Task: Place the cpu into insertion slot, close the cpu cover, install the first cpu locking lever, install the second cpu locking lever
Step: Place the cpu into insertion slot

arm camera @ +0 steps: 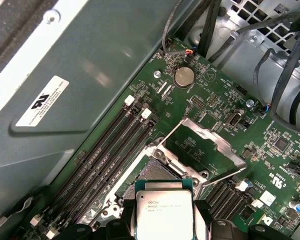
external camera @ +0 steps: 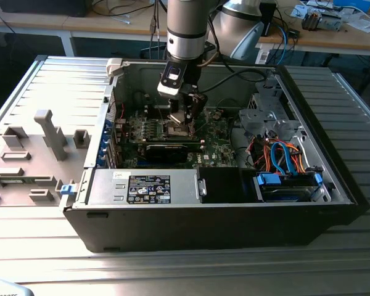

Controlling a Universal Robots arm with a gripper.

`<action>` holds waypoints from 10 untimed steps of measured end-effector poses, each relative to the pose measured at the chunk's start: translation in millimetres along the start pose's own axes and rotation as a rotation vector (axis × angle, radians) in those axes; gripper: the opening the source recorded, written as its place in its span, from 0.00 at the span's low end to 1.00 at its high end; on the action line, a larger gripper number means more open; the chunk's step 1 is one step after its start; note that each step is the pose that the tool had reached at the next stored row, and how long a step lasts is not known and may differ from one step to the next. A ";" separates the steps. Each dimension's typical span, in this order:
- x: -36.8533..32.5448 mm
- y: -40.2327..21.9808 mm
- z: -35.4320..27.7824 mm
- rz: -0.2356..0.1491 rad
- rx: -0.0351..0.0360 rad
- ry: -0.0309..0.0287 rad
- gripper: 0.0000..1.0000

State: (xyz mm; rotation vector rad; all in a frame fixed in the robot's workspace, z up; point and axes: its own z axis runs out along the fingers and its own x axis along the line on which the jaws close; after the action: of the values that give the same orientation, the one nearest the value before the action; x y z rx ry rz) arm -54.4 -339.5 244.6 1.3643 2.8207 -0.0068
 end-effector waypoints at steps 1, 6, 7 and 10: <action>0.0 0.0 0.0 0.003 0.0007 -0.0008 0.55; 0.0 0.0 0.1 0.008 0.0007 -0.0008 0.55; 0.0 0.0 0.1 0.008 0.0006 -0.0008 0.55; 0.0 0.0 0.1 0.009 0.0007 -0.0008 0.55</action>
State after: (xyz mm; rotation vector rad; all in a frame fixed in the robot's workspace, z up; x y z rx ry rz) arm -54.4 -339.5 244.5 1.3765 2.8143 -0.0083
